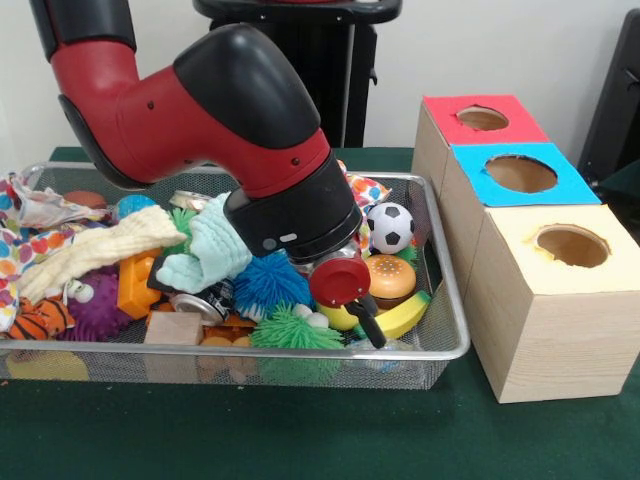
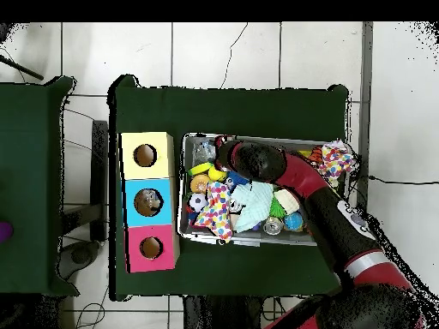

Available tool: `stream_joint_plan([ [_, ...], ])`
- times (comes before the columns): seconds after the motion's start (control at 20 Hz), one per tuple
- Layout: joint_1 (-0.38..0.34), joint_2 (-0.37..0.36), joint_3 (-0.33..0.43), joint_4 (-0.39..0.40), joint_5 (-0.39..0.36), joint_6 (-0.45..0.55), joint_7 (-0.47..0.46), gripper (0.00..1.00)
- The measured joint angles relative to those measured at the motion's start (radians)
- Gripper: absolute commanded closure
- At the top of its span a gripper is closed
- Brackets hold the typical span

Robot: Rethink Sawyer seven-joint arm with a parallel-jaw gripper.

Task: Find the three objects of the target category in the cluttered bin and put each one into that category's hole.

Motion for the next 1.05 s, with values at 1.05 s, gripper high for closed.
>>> stream_joint_plan([
  [1.05,0.043,0.091,0.000,-0.067,-0.002,0.000,0.000,0.00],
])
